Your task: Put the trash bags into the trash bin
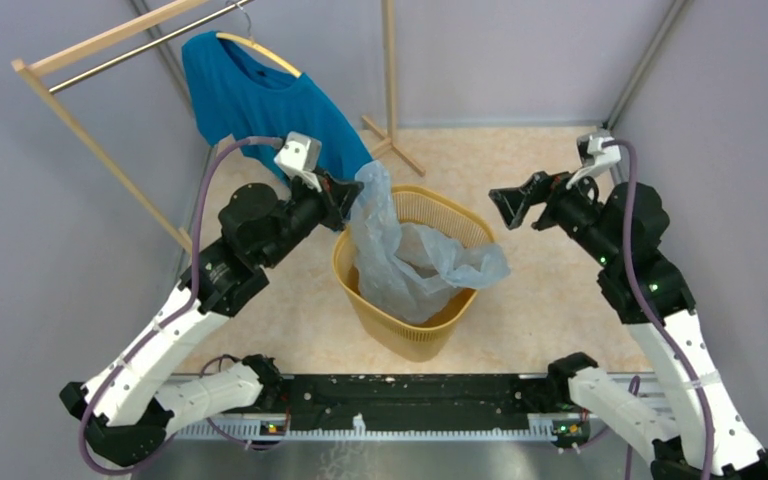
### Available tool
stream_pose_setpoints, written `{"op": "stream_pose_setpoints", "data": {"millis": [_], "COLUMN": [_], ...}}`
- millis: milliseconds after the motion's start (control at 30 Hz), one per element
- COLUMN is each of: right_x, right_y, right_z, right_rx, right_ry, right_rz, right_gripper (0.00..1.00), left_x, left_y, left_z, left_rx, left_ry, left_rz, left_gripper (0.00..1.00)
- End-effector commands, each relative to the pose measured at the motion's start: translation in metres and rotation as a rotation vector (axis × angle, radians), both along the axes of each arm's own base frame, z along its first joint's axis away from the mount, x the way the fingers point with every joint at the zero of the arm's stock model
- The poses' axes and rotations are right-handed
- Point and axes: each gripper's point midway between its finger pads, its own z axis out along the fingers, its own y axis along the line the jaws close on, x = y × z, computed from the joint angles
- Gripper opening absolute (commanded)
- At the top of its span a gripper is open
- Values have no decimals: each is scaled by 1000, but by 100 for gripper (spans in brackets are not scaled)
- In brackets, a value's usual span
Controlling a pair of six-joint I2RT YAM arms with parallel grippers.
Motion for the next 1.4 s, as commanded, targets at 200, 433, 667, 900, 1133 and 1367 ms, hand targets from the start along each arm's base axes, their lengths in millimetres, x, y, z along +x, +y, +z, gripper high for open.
{"op": "stream_pose_setpoints", "data": {"millis": [200, 433, 667, 900, 1133, 1367], "right_x": [8, 25, 41, 39, 45, 55], "right_y": [61, 93, 101, 110, 98, 45], "right_z": [-10, -16, -30, -50, -40, -23], "right_rx": [-146, -294, -407, -424, -329, -142], "right_ry": [52, 56, 63, 89, 80, 131], "right_rz": [385, 435, 357, 378, 231, -170], "right_gripper": [79, 68, 48, 41, 0, 0], "left_x": [-12, -11, -11, -5, 3, 21], "left_y": [-14, -23, -30, -34, -39, -47], "left_z": [-39, -48, -40, -30, -21, -4], "left_rx": [-29, -22, -23, -28, -31, -68], "left_ry": [165, 201, 181, 153, 132, 82], "left_rz": [-64, -94, -129, -129, -119, -88], "left_gripper": [0, 0, 0, 0, 0, 0]}}
